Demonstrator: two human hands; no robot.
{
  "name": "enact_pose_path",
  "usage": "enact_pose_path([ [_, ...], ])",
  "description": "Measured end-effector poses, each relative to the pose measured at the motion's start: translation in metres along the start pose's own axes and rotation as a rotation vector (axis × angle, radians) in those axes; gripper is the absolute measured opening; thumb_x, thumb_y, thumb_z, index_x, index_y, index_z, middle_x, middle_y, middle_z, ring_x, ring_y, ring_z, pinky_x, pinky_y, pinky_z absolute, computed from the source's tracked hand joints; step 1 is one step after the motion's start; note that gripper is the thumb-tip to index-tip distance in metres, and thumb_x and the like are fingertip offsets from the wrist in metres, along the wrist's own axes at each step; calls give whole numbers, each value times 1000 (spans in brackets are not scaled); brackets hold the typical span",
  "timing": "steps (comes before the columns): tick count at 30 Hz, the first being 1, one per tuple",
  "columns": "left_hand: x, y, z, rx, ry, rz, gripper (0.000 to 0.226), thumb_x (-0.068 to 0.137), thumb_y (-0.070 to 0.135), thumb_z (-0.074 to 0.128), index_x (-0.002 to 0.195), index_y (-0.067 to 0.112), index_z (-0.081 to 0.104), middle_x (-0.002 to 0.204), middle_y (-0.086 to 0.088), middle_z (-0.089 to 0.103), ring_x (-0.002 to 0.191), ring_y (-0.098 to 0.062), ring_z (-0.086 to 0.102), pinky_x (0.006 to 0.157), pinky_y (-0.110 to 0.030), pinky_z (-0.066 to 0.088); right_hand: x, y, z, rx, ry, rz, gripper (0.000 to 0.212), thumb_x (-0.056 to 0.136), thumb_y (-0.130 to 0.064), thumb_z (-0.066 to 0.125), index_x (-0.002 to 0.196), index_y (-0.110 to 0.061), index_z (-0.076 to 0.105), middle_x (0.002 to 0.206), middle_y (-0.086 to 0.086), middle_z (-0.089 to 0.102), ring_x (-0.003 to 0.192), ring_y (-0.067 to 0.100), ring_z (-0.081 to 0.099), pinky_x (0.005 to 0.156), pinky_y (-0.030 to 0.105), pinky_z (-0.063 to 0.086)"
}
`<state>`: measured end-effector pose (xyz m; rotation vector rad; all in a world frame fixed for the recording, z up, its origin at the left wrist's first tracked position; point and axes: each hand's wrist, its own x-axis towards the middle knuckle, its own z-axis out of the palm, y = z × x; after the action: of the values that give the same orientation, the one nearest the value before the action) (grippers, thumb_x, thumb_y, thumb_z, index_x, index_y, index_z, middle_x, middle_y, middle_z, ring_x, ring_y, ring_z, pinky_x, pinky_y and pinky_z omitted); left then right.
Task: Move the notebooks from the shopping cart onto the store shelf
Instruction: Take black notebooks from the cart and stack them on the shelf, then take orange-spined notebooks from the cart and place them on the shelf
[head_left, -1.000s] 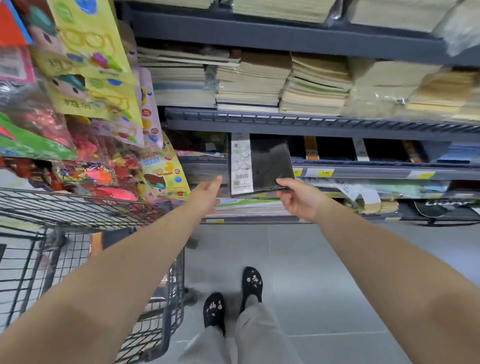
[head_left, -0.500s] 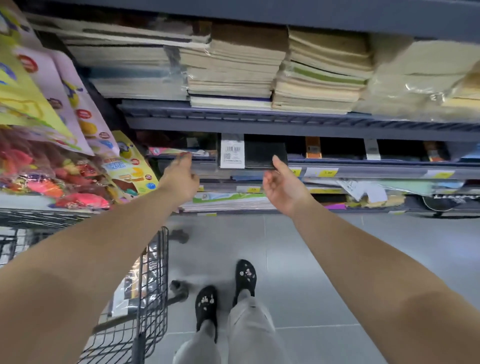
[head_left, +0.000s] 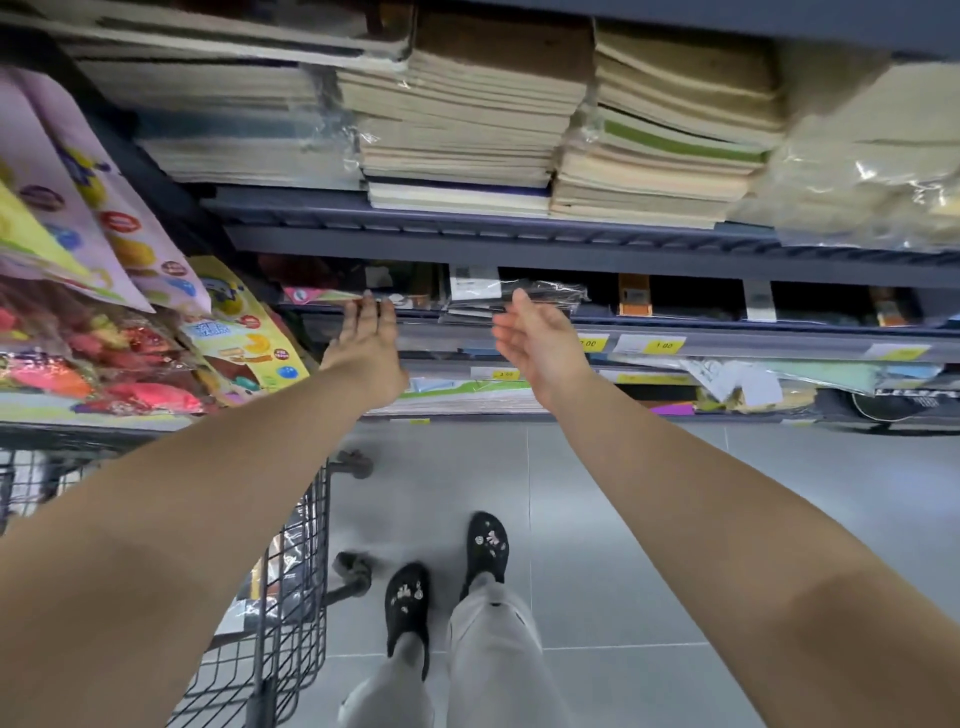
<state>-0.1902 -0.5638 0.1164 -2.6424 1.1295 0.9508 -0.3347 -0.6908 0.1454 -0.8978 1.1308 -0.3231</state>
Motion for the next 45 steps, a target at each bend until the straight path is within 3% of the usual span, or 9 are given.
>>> enact_pose_path([
  [4,-4,-1,-3,-34,8,8,82,94,26,46,151,14,-11,158,-7,-20,147,-25,-15,120,-41,6,4,-3,3,-33,41,-10,36,93,-34,56,113,-4,58,88,2,66,83,14,64,77,23,54],
  [8,-21,-6,2,-48,47,53,81,94,31,48,152,16,-6,160,-6,-14,148,-24,-7,120,-39,7,-11,4,-5,-161,36,-13,19,89,-34,62,91,-15,59,91,3,64,85,15,61,83,30,53],
  [13,-63,-17,7,109,-12,123,77,93,39,48,153,17,4,161,-7,-4,148,-26,1,119,-44,14,-45,22,-17,-686,-97,70,55,83,-38,70,130,-17,51,128,4,57,110,17,55,97,31,43],
  [16,-94,-23,1,185,-52,166,71,91,39,49,151,18,17,160,-8,11,146,-28,13,116,-47,20,-75,22,-18,-962,-222,79,73,80,-39,72,141,-20,39,140,3,48,125,19,47,100,26,35],
  [21,-157,-32,-10,268,62,198,68,89,36,51,149,20,23,161,-8,4,147,-29,7,117,-50,17,-126,20,-8,-1402,-319,-97,88,80,-43,71,150,-24,21,155,-1,28,139,22,31,111,31,29],
  [27,-231,-44,1,224,329,225,69,91,40,46,151,24,16,161,-6,-4,148,-28,3,118,-49,10,-182,30,5,-1861,-207,-448,94,77,-57,65,151,-28,13,158,3,18,142,29,22,112,47,29],
  [34,-318,-96,74,147,382,-89,77,91,46,45,152,18,8,161,-5,-7,148,-25,-6,118,-48,6,-249,79,5,-1869,-247,-755,86,85,-50,59,151,-31,8,160,1,5,147,23,5,119,44,8],
  [41,-412,-144,147,56,439,-284,86,91,46,44,152,18,-9,159,-4,-17,147,-23,-12,119,-49,3,-289,137,21,-1906,-358,-914,84,85,-47,58,151,-29,9,160,2,10,146,24,11,117,43,12],
  [45,-446,-181,157,-22,476,-339,88,90,46,47,152,21,-11,161,-5,-11,148,-26,-6,119,-49,1,-308,165,53,-1891,-431,-998,84,87,-46,55,151,-30,3,160,0,6,146,23,10,118,44,13],
])
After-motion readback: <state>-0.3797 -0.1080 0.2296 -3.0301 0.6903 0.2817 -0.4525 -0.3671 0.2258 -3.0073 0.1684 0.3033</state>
